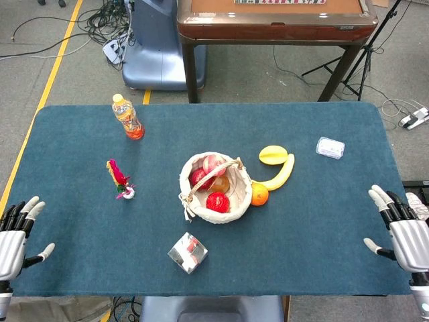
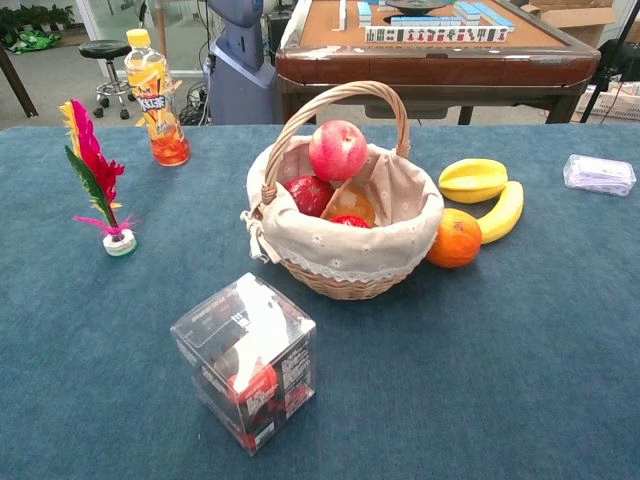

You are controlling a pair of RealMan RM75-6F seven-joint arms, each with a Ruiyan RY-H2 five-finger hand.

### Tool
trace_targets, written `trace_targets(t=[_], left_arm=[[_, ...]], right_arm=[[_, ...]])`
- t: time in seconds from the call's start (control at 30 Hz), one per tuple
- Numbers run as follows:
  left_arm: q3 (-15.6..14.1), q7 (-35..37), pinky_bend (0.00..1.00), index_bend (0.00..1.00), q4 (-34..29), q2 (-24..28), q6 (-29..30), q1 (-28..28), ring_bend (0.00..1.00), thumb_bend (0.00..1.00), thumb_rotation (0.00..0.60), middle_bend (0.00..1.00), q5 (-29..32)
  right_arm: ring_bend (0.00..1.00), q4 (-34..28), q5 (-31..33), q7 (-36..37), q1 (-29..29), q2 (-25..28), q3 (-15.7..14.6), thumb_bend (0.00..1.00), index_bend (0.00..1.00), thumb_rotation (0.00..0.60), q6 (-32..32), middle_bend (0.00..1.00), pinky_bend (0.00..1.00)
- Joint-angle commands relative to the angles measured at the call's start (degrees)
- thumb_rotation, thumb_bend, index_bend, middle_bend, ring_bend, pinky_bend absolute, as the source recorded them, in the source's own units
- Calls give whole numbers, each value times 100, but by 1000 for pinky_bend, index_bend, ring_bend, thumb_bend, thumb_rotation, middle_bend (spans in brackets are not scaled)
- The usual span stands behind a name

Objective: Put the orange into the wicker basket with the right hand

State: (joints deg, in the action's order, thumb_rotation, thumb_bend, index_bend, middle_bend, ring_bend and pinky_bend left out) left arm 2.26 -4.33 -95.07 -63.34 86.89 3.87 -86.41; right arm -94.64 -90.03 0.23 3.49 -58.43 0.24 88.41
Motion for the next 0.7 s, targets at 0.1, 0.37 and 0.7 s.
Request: trace_targets(t=[0.1, 0.37, 0.7], left_arm=[[1, -5, 16, 126, -6, -5, 2, 4, 19, 220, 600, 42, -10], [-6, -31, 16, 126, -40, -2, 3, 5, 19, 220, 600, 42, -19], [-19, -68, 16, 126, -63, -6, -1, 8, 19, 219, 600, 42, -40]], right_arm=[[74, 10, -10, 66, -70, 40, 28, 41, 8, 600, 97, 104, 244], [77, 32, -39, 141, -60, 11, 58, 48, 13, 600, 48, 107, 244], [85, -283, -249, -9, 561, -4, 102, 78, 72, 600, -875, 164, 245]])
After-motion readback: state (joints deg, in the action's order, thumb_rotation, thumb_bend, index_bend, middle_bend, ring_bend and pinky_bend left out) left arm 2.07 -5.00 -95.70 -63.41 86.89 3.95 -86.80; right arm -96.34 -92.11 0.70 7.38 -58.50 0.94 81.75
